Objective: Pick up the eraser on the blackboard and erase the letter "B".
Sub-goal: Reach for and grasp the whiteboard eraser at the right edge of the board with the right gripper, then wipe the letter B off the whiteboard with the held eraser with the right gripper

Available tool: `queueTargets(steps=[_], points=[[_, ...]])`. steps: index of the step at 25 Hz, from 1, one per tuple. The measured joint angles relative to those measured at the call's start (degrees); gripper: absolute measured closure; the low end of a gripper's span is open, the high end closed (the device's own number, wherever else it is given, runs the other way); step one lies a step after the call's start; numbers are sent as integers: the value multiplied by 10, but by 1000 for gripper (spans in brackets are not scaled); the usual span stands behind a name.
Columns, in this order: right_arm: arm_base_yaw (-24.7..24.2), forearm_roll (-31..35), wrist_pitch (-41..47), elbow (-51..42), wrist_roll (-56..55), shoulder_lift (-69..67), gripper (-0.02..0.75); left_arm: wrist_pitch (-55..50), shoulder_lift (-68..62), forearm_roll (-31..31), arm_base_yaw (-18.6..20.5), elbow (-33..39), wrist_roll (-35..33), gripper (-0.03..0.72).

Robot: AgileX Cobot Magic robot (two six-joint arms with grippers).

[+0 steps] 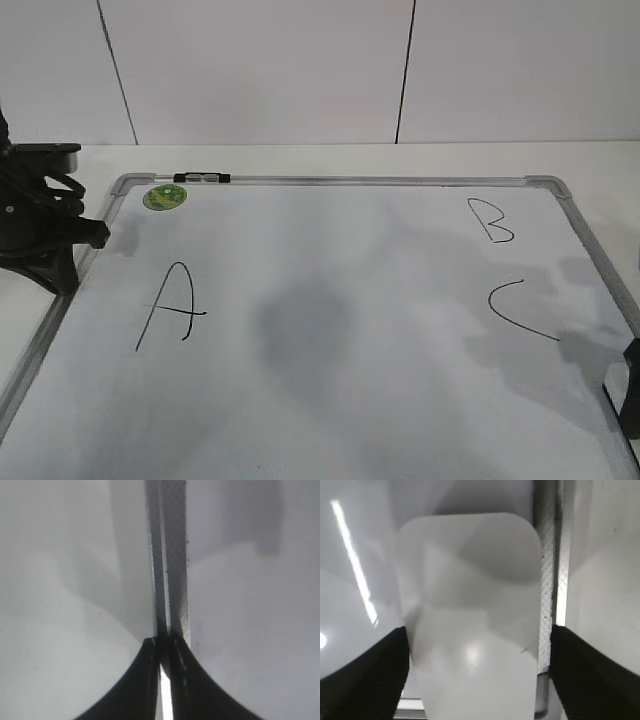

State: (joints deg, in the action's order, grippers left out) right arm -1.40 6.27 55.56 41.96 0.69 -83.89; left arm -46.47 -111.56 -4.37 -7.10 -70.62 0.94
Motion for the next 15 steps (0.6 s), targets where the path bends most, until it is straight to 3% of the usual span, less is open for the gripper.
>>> queueTargets(steps=[15], points=[[0, 2, -10, 2, 0, -33, 78, 0, 0, 0, 0, 0, 0, 669]])
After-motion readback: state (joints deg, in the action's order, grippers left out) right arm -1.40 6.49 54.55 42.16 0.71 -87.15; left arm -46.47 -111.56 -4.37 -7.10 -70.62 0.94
